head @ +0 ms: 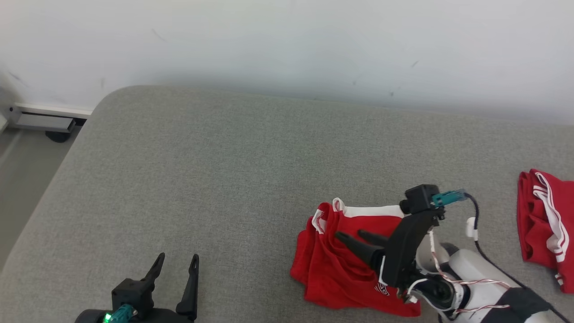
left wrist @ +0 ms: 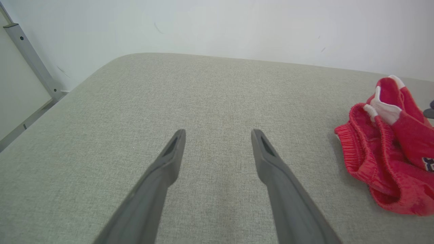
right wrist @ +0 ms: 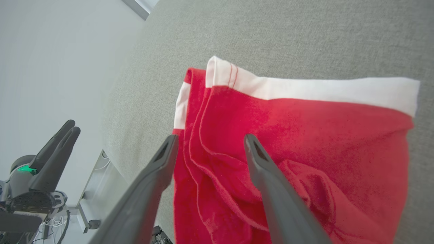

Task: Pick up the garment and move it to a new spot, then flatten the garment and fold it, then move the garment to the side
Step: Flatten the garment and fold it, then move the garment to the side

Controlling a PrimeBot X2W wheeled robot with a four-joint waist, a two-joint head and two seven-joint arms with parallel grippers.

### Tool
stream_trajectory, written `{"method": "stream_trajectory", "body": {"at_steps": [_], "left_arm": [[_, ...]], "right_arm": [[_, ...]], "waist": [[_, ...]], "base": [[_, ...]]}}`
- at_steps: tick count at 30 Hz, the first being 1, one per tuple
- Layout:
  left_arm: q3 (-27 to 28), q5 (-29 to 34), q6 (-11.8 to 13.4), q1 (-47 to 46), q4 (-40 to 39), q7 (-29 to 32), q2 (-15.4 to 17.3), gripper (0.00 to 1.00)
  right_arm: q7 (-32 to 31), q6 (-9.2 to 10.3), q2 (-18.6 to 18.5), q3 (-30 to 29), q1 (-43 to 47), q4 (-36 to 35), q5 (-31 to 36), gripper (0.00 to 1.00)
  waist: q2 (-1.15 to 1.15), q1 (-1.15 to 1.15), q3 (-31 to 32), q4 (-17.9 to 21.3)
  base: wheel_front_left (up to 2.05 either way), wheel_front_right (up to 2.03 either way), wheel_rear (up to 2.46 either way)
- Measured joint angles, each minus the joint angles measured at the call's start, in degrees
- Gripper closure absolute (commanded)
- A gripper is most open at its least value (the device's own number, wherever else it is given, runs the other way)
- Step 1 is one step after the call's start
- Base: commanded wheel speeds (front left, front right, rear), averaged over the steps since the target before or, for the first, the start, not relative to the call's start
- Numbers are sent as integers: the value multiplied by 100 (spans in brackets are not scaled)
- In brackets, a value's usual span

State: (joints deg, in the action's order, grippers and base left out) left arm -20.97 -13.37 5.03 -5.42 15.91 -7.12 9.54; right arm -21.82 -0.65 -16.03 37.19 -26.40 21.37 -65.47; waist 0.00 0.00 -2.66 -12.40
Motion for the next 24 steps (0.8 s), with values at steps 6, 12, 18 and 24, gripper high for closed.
{"method": "stream_trajectory", "body": {"at_steps": [6,12,18,24], "left_arm": [[30,-26,1,38,-8,-30,47,0],[60,-26,5,49,-53,-55,110,0],[32,-24,7,47,-73,-55,107,0],[-22,-19,7,6,-86,-54,68,0]], "right_arm": [[331,-7,-541,-316,101,-354,118,0],[527,146,-932,-481,382,-492,271,0],[541,243,-1043,-447,547,-482,320,0],[389,320,-961,-400,558,-257,297,0]], "waist": [[0,0,42,144],[0,-1,20,288],[0,-1,-21,315],[0,-1,-43,257]], "base": [[0,0,0],[0,0,0],[0,0,0],[0,0,0]]}}
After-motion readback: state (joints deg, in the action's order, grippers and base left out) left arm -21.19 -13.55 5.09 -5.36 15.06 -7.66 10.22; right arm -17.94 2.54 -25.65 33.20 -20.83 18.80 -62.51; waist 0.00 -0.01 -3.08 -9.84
